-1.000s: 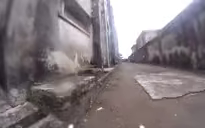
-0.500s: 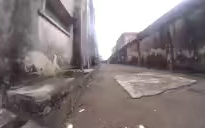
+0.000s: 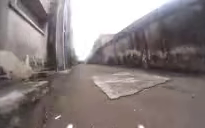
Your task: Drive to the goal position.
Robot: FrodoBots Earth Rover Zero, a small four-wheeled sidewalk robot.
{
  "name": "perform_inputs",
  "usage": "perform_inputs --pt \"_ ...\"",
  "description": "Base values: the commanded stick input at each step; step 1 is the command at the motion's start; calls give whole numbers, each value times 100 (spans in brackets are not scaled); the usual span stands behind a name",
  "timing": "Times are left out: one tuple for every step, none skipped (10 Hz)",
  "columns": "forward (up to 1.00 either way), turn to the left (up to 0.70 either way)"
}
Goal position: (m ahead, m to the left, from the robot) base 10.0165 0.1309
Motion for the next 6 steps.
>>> perform_inputs --pt "70 0" --pt "70 0" --pt "70 0" --pt "70 5" --pt "70 22" --pt "70 27"
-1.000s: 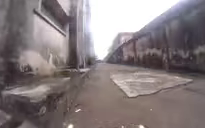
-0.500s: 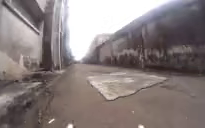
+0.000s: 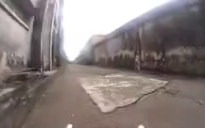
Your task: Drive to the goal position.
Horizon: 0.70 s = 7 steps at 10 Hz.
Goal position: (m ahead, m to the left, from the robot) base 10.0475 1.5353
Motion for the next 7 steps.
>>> perform_inputs --pt "70 27" --pt "70 27" --pt "70 27" --pt "70 27" --pt "70 27" --pt "70 27" --pt "70 27"
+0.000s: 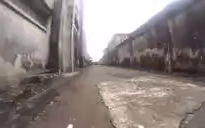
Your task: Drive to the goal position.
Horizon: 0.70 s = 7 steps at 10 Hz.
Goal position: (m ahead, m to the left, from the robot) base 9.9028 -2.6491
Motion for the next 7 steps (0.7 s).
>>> perform_inputs --pt "70 27" --pt "70 27" --pt "70 27" --pt "70 27" --pt "70 27" --pt "70 27" --pt "70 -4"
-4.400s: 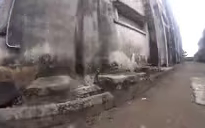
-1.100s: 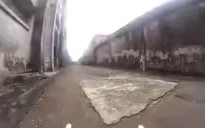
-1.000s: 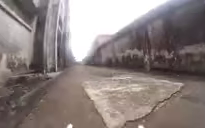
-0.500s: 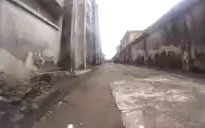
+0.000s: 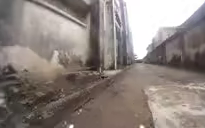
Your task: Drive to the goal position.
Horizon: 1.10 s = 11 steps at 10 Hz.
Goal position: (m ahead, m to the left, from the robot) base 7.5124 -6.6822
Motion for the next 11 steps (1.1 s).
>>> perform_inputs --pt "70 -27" --pt "70 -27" --pt "70 -27" --pt "70 -27" --pt "70 -27" --pt "70 -27" --pt "66 -28" --pt "19 -40" --pt "0 -45" --pt "0 -45" --pt "0 -45"
